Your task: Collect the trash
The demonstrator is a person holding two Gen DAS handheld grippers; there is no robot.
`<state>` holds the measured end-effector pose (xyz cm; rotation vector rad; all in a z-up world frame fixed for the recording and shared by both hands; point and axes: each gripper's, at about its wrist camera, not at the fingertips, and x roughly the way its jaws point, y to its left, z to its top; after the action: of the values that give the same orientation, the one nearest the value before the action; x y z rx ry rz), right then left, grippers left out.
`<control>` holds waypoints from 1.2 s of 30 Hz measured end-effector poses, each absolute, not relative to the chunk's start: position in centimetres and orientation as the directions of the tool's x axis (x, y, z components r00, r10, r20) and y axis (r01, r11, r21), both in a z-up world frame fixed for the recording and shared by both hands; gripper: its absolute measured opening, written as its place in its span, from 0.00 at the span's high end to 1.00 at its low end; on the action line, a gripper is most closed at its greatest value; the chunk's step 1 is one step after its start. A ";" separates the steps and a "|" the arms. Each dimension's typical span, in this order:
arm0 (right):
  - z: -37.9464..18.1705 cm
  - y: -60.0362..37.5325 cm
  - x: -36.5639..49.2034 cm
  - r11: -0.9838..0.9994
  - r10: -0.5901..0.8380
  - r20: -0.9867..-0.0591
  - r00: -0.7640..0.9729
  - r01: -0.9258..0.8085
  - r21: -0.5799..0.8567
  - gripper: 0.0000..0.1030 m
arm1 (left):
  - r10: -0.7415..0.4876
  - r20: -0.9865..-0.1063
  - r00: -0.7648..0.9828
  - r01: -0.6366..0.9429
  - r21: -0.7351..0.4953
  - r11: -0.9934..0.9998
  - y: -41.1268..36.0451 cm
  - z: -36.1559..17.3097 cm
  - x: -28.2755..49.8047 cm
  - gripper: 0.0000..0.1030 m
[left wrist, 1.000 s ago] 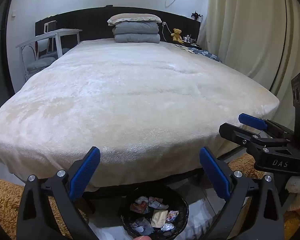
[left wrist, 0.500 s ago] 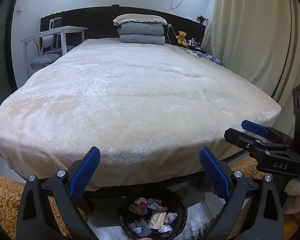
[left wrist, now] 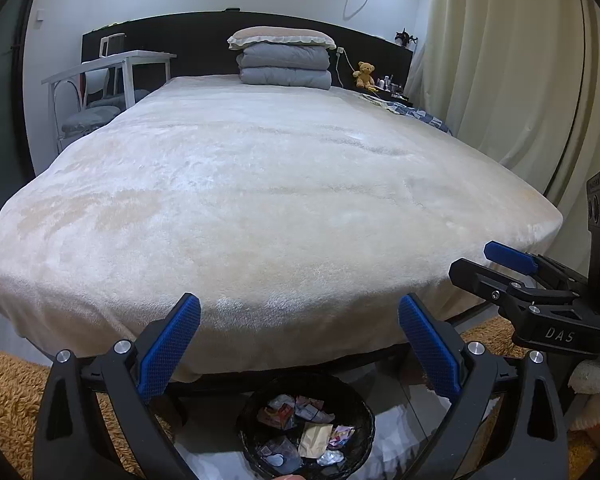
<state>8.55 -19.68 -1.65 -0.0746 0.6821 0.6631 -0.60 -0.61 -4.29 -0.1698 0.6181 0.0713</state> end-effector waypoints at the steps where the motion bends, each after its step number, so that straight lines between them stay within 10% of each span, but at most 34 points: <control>1: -1.7 -19.7 8.6 0.795 0.542 -0.606 0.582 -0.590 0.144 0.11 | 0.015 -0.582 0.813 -0.117 -0.137 0.984 -0.6 -4.3 -0.6 0.06; 36: -2.0 -19.9 8.6 0.800 0.534 -0.611 0.584 -0.584 0.141 0.11 | 0.019 -0.581 0.814 -0.118 -0.134 0.984 -0.5 -4.3 -0.7 0.06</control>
<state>8.62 -19.91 -1.97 -0.0783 0.6860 0.6529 -0.70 -0.51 -4.28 -0.1668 0.6170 0.0733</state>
